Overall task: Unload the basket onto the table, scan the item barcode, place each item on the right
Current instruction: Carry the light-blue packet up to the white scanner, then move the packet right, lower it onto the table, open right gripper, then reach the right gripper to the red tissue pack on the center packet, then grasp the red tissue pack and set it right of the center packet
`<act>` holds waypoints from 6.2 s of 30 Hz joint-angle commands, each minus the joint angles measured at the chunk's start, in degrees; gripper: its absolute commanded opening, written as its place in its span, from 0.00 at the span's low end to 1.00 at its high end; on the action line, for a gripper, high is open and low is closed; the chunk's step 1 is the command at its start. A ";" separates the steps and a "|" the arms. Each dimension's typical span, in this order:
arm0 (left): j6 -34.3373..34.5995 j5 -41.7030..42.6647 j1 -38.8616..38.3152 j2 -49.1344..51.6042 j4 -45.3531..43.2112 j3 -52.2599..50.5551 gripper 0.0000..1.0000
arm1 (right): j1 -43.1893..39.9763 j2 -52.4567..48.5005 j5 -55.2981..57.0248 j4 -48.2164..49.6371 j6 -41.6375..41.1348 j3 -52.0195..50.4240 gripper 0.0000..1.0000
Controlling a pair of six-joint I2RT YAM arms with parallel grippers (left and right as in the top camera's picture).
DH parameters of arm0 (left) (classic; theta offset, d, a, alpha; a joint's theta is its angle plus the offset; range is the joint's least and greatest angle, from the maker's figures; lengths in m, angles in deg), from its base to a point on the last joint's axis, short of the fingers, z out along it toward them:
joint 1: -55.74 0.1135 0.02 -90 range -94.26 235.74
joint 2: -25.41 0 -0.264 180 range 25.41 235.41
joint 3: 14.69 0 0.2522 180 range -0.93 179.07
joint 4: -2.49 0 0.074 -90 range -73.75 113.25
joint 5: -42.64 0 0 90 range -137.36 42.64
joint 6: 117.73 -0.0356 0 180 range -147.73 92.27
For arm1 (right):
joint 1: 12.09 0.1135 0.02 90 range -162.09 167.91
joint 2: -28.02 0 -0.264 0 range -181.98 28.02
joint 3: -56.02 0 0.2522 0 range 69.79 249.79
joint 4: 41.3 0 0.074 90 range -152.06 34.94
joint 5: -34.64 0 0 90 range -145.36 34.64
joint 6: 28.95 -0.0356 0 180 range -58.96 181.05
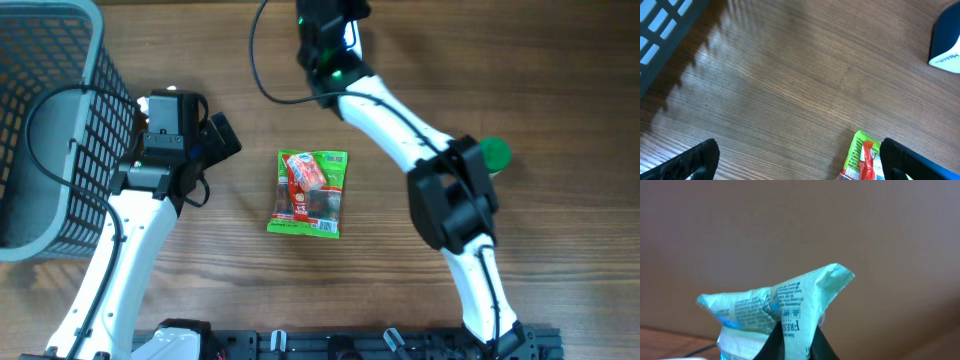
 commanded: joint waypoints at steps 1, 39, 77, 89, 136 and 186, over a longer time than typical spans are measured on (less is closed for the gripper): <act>-0.09 -0.52 0.37 0.04 -0.11 0.44 1.00 | 1.62 -6.95 6.16 8.68 23.58 1.09 0.04; -0.09 -0.52 0.37 0.04 -0.11 0.44 1.00 | -10.49 24.85 -58.07 -100.48 -32.37 -2.86 0.04; -0.09 -0.52 0.37 0.04 -0.11 0.44 1.00 | -14.82 24.90 -60.78 -72.89 -66.73 -34.42 0.48; -0.09 -0.52 0.37 0.04 -0.11 0.44 1.00 | -14.16 24.90 -39.82 -76.13 -66.66 -42.62 0.54; -0.09 -0.52 0.37 0.04 -0.11 0.44 1.00 | -2.64 34.27 -69.79 -73.64 -51.82 -33.88 0.53; -0.09 -0.52 0.37 0.04 -0.11 0.44 1.00 | -2.32 34.38 -59.25 -65.22 -60.59 -36.41 0.04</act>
